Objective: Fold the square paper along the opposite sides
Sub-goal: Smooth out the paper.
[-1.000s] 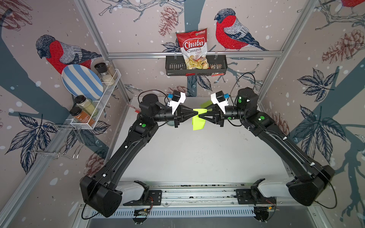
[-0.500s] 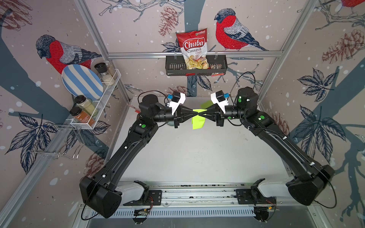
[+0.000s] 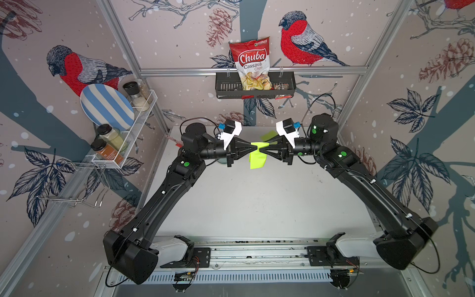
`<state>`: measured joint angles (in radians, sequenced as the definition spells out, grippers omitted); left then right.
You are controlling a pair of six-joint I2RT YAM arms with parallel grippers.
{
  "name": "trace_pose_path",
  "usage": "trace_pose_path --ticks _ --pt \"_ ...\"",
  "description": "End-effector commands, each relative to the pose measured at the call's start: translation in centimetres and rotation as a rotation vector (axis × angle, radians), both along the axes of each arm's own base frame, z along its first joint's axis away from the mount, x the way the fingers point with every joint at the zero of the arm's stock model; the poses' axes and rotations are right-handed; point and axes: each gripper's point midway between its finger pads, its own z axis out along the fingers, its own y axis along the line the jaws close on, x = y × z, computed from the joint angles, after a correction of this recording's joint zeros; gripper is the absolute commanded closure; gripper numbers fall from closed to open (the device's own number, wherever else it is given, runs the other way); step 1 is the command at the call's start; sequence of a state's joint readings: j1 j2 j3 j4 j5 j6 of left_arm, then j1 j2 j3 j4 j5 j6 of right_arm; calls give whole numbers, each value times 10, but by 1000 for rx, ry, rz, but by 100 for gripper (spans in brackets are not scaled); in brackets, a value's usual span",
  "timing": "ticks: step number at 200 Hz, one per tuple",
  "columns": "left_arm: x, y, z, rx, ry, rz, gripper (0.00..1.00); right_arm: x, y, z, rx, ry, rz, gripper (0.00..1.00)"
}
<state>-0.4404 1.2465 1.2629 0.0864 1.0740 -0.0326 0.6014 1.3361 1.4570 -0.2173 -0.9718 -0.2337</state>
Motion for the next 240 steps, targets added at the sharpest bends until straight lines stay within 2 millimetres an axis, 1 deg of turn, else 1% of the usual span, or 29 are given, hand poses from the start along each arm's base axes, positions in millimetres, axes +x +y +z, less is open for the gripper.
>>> trace_pose_path --ticks 1,16,27,77,80,85,91,99,109,127,137,146,172,201,215,228,240 --pt "-4 1 4 -6 -21 -15 100 2 1 4 8 -17 0 83" --pt "-5 1 4 -6 -19 -17 100 3 1 3 5 -13 -2 91" --pt "-5 1 5 -7 -23 -17 100 3 1 2 2 -10 -3 100" --pt "-2 1 4 -3 -23 -1 100 4 -2 1 -1 -16 -22 100" --pt "-3 2 5 -4 -25 -1 100 4 -2 1 -1 -17 -22 98" --pt "-3 2 5 -4 -26 -2 100 4 -2 0 0 -18 -23 88" --pt "-3 2 7 -6 -29 -5 100 3 -3 0 2 -21 -23 81" --pt "-5 2 7 -9 -29 -10 100 2 -4 0 4 -23 -22 76" --pt "-6 2 8 -12 -29 -16 100 2 -5 0 6 -25 -23 73" --pt "-8 2 10 -17 -28 -29 100 1 -5 -2 6 -19 -17 73" --pt "-9 2 11 -19 -27 -32 100 1 -4 -2 4 -16 -11 76" --pt "-9 1 10 -20 -26 -36 100 1 -4 -2 3 -13 -8 80" --pt "-10 2 13 -26 -28 -41 100 2 -4 -3 2 -11 -10 100" --pt "-12 2 15 -32 -37 -42 100 1 -4 -5 0 -8 -10 100" --pt "-13 3 16 -33 -37 -42 100 0 -4 -6 0 -8 -9 90" --pt "-13 3 17 -34 -41 -40 100 0 -5 -6 1 -9 -8 86" --pt "-13 3 17 -33 -39 -39 100 -2 -5 -6 1 -12 -4 85"
